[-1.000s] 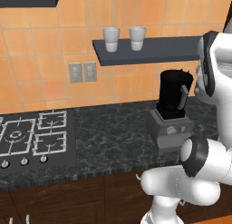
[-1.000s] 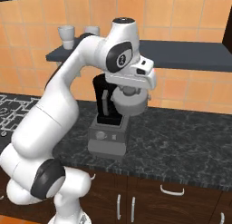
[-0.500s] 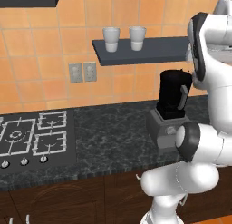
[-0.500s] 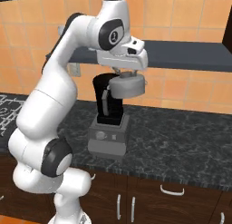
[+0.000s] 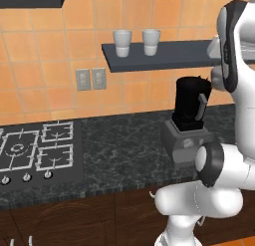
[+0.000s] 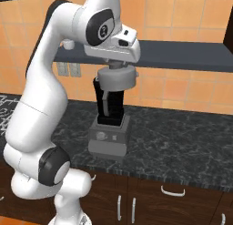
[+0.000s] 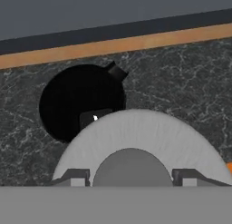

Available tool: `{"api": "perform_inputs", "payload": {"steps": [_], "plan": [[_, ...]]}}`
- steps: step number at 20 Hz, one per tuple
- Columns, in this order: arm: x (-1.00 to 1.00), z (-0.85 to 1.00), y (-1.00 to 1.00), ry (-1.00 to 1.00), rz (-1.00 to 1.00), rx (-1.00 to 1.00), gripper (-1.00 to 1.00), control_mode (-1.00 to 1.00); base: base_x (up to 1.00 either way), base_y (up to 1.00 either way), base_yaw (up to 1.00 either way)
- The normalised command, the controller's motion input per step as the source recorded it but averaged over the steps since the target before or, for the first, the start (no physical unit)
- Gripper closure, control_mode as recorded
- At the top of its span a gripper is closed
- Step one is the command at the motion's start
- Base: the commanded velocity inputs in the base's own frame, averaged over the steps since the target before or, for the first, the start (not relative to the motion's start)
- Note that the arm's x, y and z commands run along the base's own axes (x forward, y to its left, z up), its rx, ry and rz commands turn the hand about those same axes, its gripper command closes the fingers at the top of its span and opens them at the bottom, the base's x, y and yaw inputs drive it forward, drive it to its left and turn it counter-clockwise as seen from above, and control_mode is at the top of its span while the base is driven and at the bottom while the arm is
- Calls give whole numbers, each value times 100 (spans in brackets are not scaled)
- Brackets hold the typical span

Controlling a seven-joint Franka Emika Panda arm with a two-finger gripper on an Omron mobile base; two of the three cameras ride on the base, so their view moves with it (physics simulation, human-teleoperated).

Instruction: Close the lid blender by securely placing the lid on top.

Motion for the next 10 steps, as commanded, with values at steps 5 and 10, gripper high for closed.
{"api": "perform_inputs", "payload": {"steps": [5, 10], "plan": [[31, 0, 61, -9, 18, 0, 100, -100, 0, 0, 0], [29, -2, 27, -11, 17, 0, 100, -100, 0, 0, 0]]}}
